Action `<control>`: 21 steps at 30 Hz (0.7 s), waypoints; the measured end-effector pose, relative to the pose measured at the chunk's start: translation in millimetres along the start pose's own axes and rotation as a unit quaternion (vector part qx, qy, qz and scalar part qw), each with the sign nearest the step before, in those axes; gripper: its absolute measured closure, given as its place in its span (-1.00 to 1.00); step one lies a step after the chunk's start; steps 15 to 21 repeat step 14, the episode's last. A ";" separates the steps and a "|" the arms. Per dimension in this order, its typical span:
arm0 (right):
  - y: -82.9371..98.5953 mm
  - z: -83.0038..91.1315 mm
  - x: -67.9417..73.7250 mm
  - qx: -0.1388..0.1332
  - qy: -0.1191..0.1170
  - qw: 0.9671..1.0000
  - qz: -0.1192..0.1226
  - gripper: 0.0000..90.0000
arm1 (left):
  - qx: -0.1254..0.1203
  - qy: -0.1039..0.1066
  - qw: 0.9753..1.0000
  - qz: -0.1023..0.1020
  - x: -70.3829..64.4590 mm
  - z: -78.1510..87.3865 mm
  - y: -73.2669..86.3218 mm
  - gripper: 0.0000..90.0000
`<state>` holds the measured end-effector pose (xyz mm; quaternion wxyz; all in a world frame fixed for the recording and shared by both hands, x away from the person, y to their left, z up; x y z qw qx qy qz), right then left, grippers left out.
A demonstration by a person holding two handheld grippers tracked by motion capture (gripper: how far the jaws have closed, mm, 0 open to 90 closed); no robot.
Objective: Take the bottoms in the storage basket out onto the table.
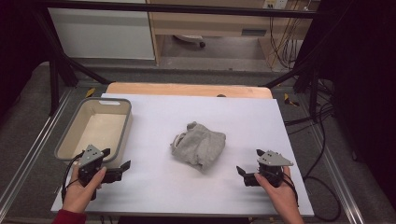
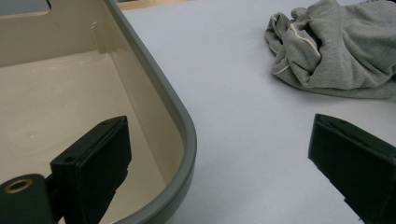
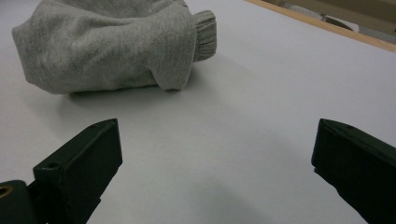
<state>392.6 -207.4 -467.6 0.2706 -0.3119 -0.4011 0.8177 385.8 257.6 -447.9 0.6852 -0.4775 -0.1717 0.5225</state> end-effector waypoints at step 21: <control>7.5 -3.5 -0.8 0.024 0.000 1.000 -0.008 -0.95 | -0.006 0.001 1.000 0.003 0.1 -3.0 -0.4 -0.87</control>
Point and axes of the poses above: each handheld gripper's, and its own axes: z roughly backward along the jaws, y roughly out of its underside, x roughly to its left, the point moved 7 cm from there along -z, roughly forward along the jaws, and after that the axes turned 14 degrees about z, right-handed, at the moved point
